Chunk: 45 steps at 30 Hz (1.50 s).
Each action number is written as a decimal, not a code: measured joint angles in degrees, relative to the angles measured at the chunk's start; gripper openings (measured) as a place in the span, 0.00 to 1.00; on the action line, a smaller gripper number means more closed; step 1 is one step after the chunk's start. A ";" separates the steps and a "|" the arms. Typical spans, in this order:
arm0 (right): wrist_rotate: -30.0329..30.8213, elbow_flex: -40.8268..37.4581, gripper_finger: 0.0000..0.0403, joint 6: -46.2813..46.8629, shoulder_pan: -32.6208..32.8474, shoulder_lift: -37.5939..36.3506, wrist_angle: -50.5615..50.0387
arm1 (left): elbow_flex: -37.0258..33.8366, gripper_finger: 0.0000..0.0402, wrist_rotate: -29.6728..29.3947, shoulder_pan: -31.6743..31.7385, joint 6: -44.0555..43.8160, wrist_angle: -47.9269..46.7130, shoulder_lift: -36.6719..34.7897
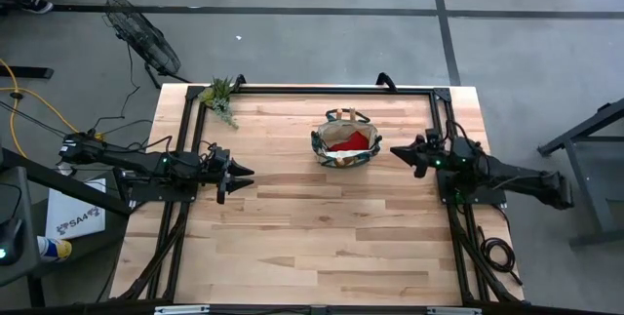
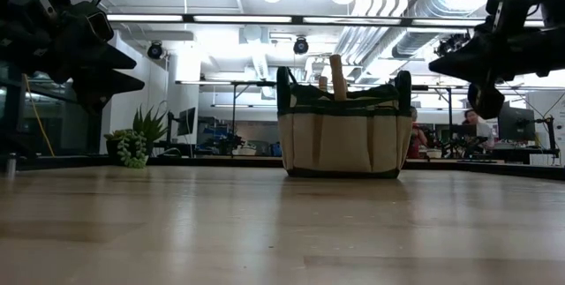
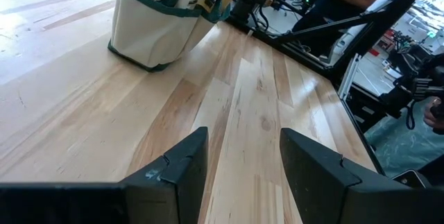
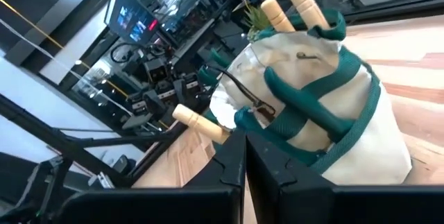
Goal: Pick & Place Garden tools in Gardening bag
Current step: Return to Home Position
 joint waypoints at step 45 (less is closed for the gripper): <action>-1.26 -0.04 0.01 -1.03 3.52 0.02 0.03 | -0.02 0.43 0.00 0.02 0.00 0.00 0.01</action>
